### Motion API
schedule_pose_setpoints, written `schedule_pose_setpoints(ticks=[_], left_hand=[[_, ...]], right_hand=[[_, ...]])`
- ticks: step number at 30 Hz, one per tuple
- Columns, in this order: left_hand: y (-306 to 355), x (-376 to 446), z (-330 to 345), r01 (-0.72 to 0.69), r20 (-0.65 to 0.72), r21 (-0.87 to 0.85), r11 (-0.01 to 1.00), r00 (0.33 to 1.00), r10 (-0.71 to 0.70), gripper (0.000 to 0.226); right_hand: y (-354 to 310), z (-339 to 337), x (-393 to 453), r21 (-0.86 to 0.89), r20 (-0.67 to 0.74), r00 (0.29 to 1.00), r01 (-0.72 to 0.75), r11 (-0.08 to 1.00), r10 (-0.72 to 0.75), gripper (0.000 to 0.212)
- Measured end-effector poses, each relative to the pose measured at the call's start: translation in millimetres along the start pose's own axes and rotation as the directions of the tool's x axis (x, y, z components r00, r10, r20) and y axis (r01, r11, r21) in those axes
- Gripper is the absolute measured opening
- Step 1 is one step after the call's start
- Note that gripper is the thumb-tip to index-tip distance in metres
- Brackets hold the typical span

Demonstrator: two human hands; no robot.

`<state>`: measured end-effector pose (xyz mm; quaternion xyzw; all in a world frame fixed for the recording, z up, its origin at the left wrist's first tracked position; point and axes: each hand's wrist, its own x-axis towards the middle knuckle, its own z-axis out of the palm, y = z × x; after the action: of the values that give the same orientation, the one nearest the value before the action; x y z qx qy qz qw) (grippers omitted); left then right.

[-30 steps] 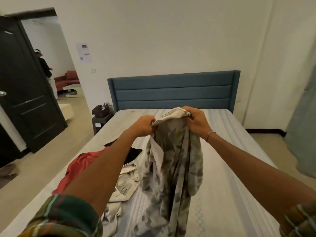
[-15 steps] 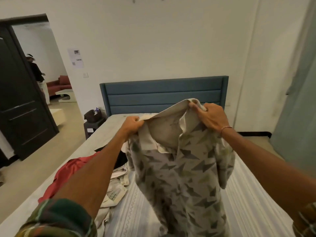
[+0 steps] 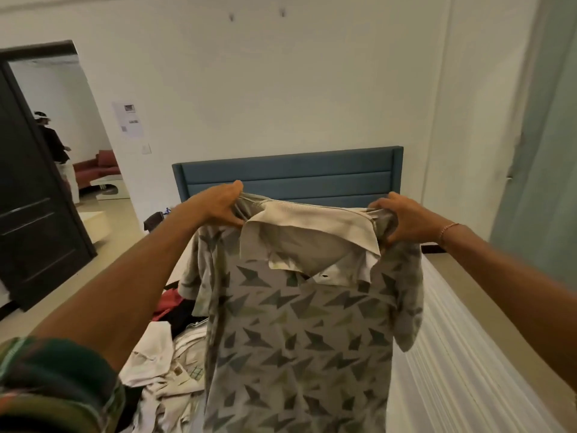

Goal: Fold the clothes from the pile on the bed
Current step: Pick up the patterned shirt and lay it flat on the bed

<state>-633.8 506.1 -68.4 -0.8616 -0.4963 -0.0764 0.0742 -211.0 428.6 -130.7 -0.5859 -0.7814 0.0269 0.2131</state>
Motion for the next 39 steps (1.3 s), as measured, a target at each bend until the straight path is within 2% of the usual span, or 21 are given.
schedule_pose_setpoints(ticks=[2, 4, 5, 7, 9, 13, 15, 19, 23, 25, 27, 29, 36, 39], left_hand=[[2, -4, 5, 0.023, -0.168, 0.082, 0.996, 0.986, -0.009, 0.056], [9, -7, 10, 0.065, -0.292, 0.177, 0.982, 0.956, -0.011, 0.057], [14, -8, 13, 0.087, -0.328, 0.183, 0.979, 0.944, -0.022, 0.060], [24, -8, 17, 0.135, -0.365, 0.183, 0.974, 0.929, -0.060, 0.069], [30, -8, 23, 0.179, -0.378, 0.198, 0.964, 0.921, -0.094, 0.072], [38, -19, 35, 0.277, -0.430, 0.179, 0.944, 0.885, -0.179, 0.057], [41, -28, 40, 0.313, -0.432, 0.152, 0.938, 0.874, -0.221, 0.055], [47, -46, 47, 0.306, -0.393, 0.100, 0.947, 0.886, -0.245, 0.064], [50, -62, 47, 0.280, -0.368, 0.044, 0.959, 0.897, -0.245, 0.087], [50, -72, 43, 0.257, -0.387, 0.027, 0.966, 0.894, -0.227, 0.090], [54, -81, 40, 0.249, -0.395, 0.017, 0.968, 0.891, -0.222, 0.083], [61, -89, 38, 0.236, -0.408, -0.022, 0.972, 0.885, -0.224, 0.079], [75, -87, 44, 0.243, -0.401, -0.105, 0.964, 0.877, -0.264, 0.083], [75, -71, 63, 0.263, -0.396, -0.085, 0.961, 0.876, -0.275, 0.093]], right_hand=[[-1, 4, 1, -0.031, -0.089, 0.996, 0.015, 0.999, -0.018, 0.054], [-7, 9, -1, -0.084, -0.245, 0.968, 0.033, 0.996, -0.053, 0.028], [-11, 12, -2, -0.129, -0.310, 0.948, 0.036, 0.991, -0.075, 0.023], [-18, 19, -2, -0.246, -0.383, 0.919, -0.005, 0.969, -0.093, 0.035], [-27, 23, -2, -0.313, -0.398, 0.916, -0.089, 0.946, -0.045, 0.045], [-36, 25, -9, -0.278, -0.426, 0.888, -0.309, 0.910, 0.171, 0.048], [-41, 27, -21, -0.215, -0.441, 0.865, -0.361, 0.908, 0.239, 0.052], [-61, 29, -43, -0.259, -0.456, 0.857, -0.386, 0.885, 0.240, 0.062], [-75, 30, -61, -0.306, -0.471, 0.847, -0.419, 0.855, 0.247, 0.065], [-84, 31, -73, -0.271, -0.495, 0.838, -0.401, 0.875, 0.231, 0.083], [-96, 32, -87, -0.241, -0.555, 0.810, -0.373, 0.896, 0.188, 0.100], [-107, 34, -100, -0.226, -0.582, 0.794, -0.362, 0.904, 0.173, 0.107], [-100, 36, -106, -0.235, -0.574, 0.784, -0.435, 0.869, 0.238, 0.118], [-86, 45, -94, -0.283, -0.544, 0.796, -0.471, 0.836, 0.264, 0.111]])
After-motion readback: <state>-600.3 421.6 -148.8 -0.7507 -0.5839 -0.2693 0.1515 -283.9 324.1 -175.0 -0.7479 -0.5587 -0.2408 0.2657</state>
